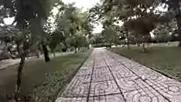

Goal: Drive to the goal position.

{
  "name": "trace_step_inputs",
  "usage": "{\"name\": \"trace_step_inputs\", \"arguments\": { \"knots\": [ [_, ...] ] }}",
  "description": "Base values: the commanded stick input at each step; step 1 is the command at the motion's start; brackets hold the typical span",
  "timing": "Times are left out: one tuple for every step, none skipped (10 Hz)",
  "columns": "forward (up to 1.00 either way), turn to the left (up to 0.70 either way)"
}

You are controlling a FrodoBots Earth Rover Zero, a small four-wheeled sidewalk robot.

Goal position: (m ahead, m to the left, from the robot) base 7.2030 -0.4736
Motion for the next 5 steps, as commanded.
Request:
{"name": "trace_step_inputs", "arguments": {
  "knots": [
    [1.0,0.0],
    [1.0,0.0],
    [1.0,0.0],
    [1.0,0.0],
    [1.0,0.0]
  ]
}}
